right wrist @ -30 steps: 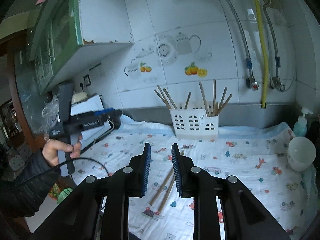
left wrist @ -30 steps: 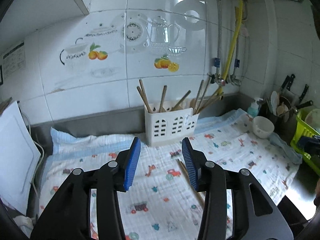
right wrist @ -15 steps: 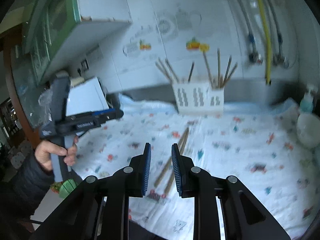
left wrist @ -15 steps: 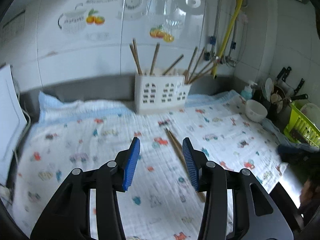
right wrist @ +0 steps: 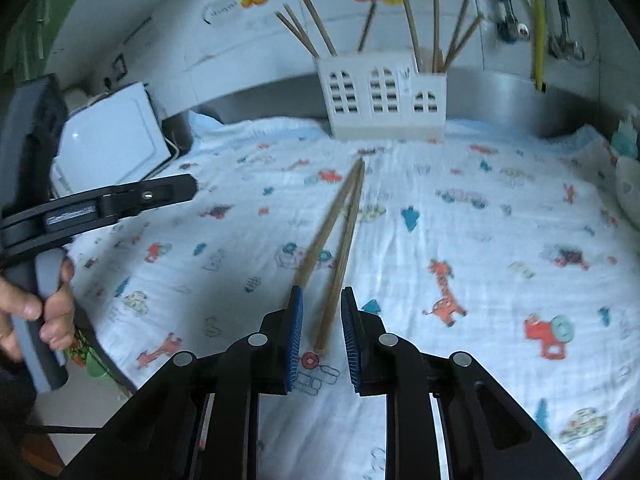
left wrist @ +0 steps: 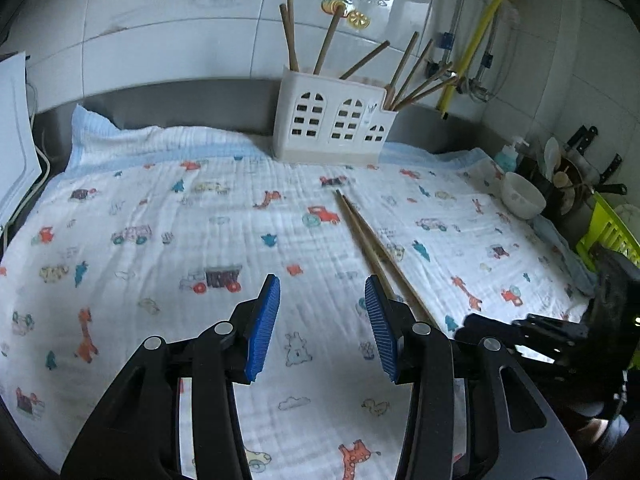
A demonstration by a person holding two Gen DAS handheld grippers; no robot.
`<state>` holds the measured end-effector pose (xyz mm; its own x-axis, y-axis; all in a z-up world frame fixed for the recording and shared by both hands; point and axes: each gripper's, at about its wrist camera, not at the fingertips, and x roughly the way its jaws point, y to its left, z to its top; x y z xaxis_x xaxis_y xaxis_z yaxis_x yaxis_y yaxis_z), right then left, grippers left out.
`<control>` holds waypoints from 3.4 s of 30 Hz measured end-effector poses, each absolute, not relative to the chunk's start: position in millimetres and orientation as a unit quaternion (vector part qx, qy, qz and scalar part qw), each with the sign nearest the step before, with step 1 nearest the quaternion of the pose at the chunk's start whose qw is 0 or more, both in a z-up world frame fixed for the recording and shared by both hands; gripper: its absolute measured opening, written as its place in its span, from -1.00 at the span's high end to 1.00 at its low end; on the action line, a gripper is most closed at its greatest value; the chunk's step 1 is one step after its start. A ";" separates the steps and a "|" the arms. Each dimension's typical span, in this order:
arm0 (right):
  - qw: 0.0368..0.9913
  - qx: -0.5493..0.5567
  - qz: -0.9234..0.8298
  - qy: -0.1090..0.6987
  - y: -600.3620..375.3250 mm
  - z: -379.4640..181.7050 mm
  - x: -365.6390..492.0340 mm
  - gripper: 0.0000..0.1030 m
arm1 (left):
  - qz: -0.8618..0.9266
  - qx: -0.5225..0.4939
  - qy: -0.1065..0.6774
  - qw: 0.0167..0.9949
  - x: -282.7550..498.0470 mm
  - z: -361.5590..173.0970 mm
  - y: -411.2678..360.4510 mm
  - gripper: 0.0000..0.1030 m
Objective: Organize utensils
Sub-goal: 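Close the right tool on a chopstick while the left tool grasps the other, then lift both chopsticks upright and carry them over the white holder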
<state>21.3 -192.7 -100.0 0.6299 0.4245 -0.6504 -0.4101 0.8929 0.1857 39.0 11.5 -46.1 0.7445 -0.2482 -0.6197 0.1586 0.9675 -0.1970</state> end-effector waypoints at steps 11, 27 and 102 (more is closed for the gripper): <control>0.901 -0.009 0.200 0.384 -178.6 -116.9 37.9 0.83 | -0.123 -0.063 0.359 0.923 43.8 -60.0 0.4 0.13; 0.919 0.005 0.175 0.354 -214.3 -96.4 18.8 0.88 | -0.181 -0.040 0.402 0.897 53.1 -86.1 -46.5 0.25; 0.953 -0.033 0.195 0.231 -229.1 15.9 7.2 0.87 | -0.172 -0.056 0.369 0.912 74.2 -52.2 -28.7 0.89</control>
<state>7.2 -229.1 15.9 0.8171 0.3568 -0.4529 -0.3876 0.9214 0.0267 74.2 -28.7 -52.2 0.6679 -0.3547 -0.6543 0.2726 0.9346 -0.2284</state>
